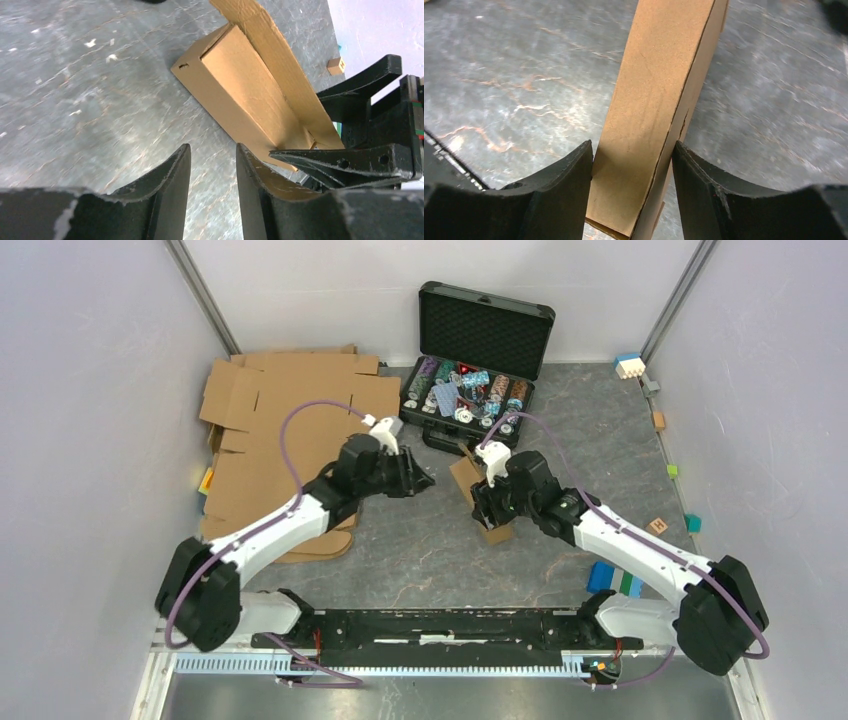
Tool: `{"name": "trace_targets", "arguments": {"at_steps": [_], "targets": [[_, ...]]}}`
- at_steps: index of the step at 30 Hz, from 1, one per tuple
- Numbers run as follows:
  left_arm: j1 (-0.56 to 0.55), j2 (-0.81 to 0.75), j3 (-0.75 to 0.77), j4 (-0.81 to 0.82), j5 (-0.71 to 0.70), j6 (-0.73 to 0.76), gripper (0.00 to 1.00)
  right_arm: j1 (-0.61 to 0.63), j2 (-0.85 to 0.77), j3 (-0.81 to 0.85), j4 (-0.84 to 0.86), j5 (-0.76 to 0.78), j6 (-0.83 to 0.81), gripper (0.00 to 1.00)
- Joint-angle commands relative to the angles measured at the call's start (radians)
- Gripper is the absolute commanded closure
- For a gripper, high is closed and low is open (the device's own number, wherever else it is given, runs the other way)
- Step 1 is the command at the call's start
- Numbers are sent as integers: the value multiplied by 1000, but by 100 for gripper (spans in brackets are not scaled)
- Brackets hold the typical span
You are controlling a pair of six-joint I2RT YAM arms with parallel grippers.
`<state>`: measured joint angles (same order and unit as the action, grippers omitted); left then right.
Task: Fold the paper box
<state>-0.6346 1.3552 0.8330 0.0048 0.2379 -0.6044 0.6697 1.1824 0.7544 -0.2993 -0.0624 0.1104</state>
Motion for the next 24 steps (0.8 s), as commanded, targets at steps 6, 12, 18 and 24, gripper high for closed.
{"name": "trace_targets", "arguments": {"at_steps": [6,12,18,24], "targets": [[67,-254,-224,29,-13,-11,40,4,18,-45,165,-410,-142,43],[82,-240,-268,81,39,-25,34,3,54,-49,178,-528,-207,43],[106,-207,-243,63,3,-1,34,4,86,-61,160,-536,-254,40],[135,-123,-235,102,47,0,34,4,109,-69,164,-517,-262,37]]}}
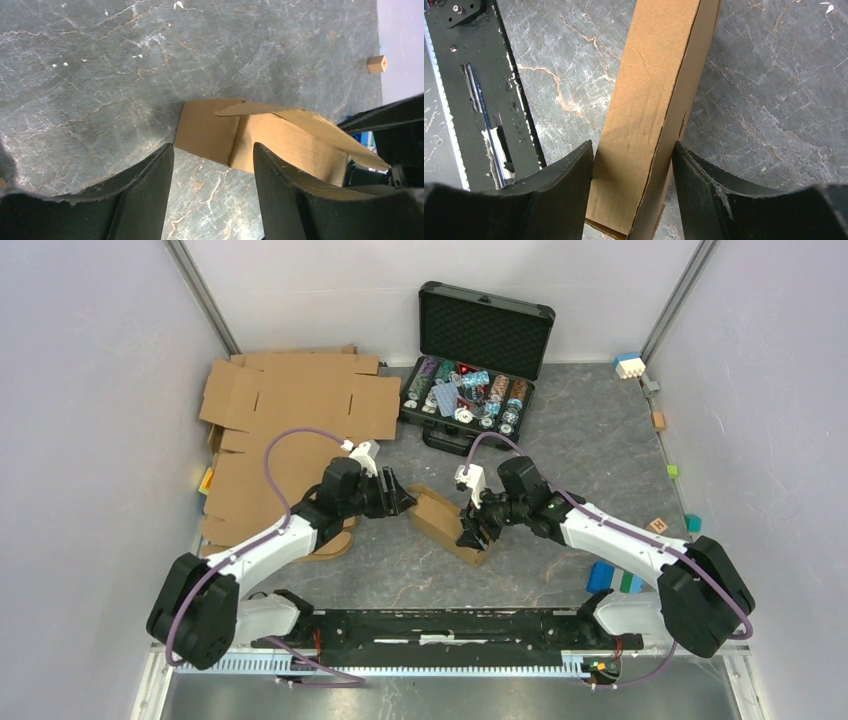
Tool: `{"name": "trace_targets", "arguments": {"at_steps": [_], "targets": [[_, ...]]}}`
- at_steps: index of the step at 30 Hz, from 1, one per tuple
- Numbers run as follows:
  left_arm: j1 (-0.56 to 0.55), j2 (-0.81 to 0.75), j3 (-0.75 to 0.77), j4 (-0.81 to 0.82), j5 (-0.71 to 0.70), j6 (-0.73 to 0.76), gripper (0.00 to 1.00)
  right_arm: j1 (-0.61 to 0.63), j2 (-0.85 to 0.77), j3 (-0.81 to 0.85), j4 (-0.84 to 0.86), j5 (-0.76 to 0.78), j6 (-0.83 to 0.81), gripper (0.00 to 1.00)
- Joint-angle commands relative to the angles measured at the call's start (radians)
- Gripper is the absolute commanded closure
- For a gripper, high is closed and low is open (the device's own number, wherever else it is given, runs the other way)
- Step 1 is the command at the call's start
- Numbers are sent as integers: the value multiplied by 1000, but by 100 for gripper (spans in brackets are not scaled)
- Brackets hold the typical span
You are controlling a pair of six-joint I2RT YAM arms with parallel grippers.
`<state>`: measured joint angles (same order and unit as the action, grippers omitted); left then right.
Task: Fold the paper box
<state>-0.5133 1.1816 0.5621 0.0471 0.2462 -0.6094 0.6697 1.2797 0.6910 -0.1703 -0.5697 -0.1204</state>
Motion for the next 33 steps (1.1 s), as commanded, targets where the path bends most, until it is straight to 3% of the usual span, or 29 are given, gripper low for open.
{"name": "trace_targets", "arguments": {"at_steps": [1,16,33], "targets": [[16,62,36,73,45,1,34,4,13,-5,34,-6,-35,37],[15,181,86,47,77,30,46,3,-28,35,-12,181,-2,2],[14,236,141,-12,76,54,51,54,-96,136,-8,405,68,2]]}}
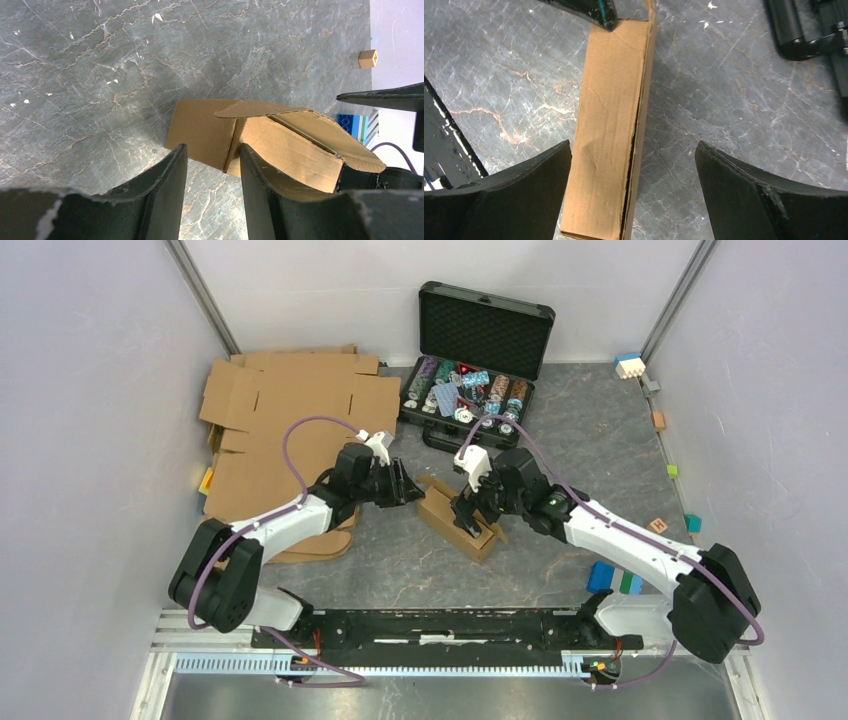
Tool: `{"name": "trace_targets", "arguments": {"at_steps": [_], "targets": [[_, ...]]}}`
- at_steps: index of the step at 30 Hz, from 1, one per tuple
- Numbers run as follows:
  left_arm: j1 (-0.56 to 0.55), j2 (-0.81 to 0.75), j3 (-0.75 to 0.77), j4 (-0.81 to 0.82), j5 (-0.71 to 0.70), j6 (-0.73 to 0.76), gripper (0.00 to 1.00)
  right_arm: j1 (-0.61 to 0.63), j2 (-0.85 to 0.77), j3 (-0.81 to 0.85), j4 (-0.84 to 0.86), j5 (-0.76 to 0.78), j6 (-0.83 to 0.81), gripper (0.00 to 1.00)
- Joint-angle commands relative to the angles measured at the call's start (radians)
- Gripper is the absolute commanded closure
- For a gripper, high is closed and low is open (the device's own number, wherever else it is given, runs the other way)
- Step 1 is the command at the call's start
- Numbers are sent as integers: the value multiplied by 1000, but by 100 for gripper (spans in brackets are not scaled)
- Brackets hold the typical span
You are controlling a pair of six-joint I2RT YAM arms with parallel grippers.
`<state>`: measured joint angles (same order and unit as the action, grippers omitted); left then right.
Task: Fold the paper box
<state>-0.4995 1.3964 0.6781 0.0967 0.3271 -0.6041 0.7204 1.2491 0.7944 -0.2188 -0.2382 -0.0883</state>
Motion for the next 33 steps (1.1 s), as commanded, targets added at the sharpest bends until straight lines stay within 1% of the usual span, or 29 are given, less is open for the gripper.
{"name": "trace_targets", "arguments": {"at_steps": [1,5,7,9,11,13,14,16,19,27,31,33], "targets": [[1,21,25,-61,-8,50,51,4,-83,30,53,86,41,2],[1,15,26,-69,-20,60,51,4,-182,-1,111,179,74,2],[0,9,26,-69,-22,61,51,3,-240,-62,198,154,64,2],[0,8,26,-71,-25,64,52,2,-295,-123,292,138,117,2],[1,4,26,-72,-26,66,51,1,-312,-134,338,109,157,2],[1,5,26,-72,-27,66,52,1,-274,-68,279,83,152,2],[0,6,26,-72,-24,66,52,3,-237,-18,239,47,135,2],[-1,9,29,-72,-19,67,52,6,-143,77,117,-1,100,2],[-2,12,30,-71,-19,65,52,32,-19,175,-5,28,58,2],[-7,9,31,-71,-16,65,53,138,112,221,-121,139,-22,2],[-9,10,31,-70,-16,65,53,177,144,223,-174,173,-48,2],[-9,9,31,-71,-17,63,53,185,154,214,-185,220,-44,2]]}}
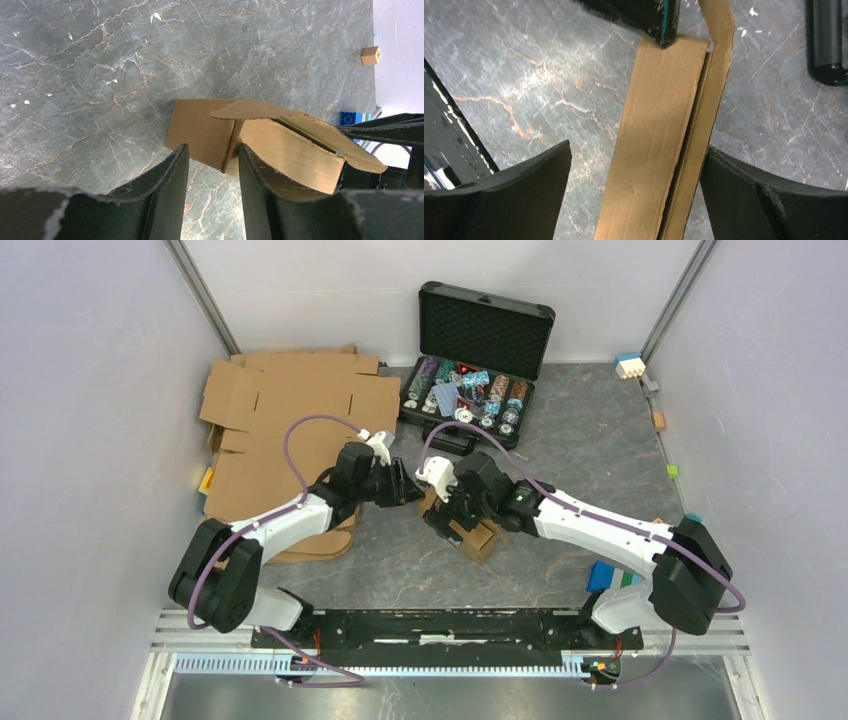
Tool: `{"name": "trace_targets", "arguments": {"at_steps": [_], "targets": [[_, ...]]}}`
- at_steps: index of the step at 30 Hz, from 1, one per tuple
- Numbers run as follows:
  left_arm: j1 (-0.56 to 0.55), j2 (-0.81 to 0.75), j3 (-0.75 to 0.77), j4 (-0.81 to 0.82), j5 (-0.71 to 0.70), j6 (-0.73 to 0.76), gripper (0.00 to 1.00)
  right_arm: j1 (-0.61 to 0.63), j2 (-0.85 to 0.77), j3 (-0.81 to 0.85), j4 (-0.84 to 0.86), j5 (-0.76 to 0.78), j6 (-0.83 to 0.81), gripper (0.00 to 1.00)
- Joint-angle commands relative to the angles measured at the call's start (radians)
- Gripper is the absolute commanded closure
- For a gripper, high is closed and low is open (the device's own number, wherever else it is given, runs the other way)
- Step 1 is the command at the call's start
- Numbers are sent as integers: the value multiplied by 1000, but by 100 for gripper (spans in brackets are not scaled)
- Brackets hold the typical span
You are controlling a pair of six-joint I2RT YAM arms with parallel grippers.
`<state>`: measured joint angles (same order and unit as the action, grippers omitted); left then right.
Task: Fold the paper box
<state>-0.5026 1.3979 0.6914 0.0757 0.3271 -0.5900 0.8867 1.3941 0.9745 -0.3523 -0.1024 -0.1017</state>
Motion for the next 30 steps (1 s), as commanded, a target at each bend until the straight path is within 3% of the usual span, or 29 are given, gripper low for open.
{"name": "trace_targets", "arguments": {"at_steps": [1,12,16,21,30], "targets": [[-7,8,17,-50,-17,48,53,21,11,31,-59,107,-27,2],[-9,2,19,-56,-23,49,53,23,41,18,-80,187,-26,22],[-8,0,24,-67,-26,51,53,23,12,-1,-45,143,-30,12],[-12,7,23,-67,-28,49,53,13,-37,-13,7,129,-11,10],[-17,11,29,-68,-31,48,53,-8,-25,-28,13,167,-3,20]]}}
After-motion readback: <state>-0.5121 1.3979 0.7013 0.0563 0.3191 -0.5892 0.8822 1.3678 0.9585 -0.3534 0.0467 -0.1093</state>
